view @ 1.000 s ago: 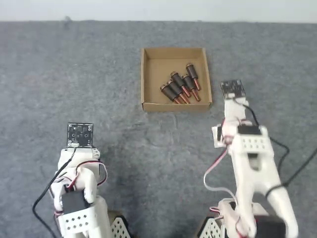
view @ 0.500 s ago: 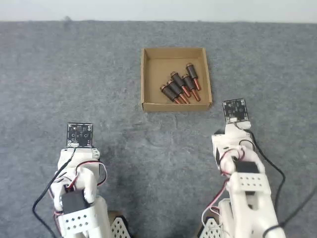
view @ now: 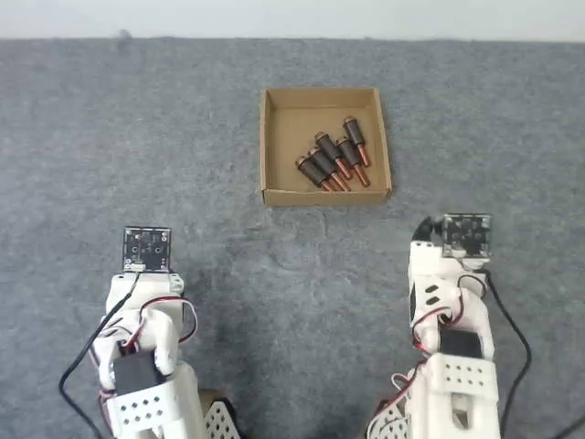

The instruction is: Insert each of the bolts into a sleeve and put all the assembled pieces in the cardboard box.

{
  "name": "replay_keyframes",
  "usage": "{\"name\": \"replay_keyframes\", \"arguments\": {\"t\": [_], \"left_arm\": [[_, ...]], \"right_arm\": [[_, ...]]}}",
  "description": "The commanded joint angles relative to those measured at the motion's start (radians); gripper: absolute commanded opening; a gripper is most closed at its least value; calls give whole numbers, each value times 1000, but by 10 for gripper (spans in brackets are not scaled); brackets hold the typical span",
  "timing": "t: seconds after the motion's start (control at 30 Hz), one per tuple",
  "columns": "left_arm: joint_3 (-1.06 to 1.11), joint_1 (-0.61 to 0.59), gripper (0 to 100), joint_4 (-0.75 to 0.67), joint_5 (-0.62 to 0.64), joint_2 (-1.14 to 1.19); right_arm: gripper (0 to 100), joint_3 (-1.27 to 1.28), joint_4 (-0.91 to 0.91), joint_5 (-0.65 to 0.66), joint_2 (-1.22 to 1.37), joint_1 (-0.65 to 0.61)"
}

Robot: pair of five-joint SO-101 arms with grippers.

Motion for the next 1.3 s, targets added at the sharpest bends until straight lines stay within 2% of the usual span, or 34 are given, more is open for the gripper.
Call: {"name": "replay_keyframes", "arguments": {"t": [0.0, 0.3, 0.47, 0.57, 0.93, 1.27], "left_arm": [[-13, 0, 12, 6, -8, -14], [-13, 0, 12, 6, -8, -14], [-13, 0, 12, 6, -8, -14], [-13, 0, 12, 6, -8, -14], [-13, 0, 12, 6, -5, -12], [-13, 2, 10, 41, -3, -8]], "right_arm": [[6, 25, 77, -21, -137, 7], [7, 25, 424, -15, -394, -33], [9, 18, 757, 23, -519, -150], [9, 15, 881, 77, -527, -203], [9, 17, 1124, 84, -522, -206], [7, 17, 1121, 84, -521, -231]]}}
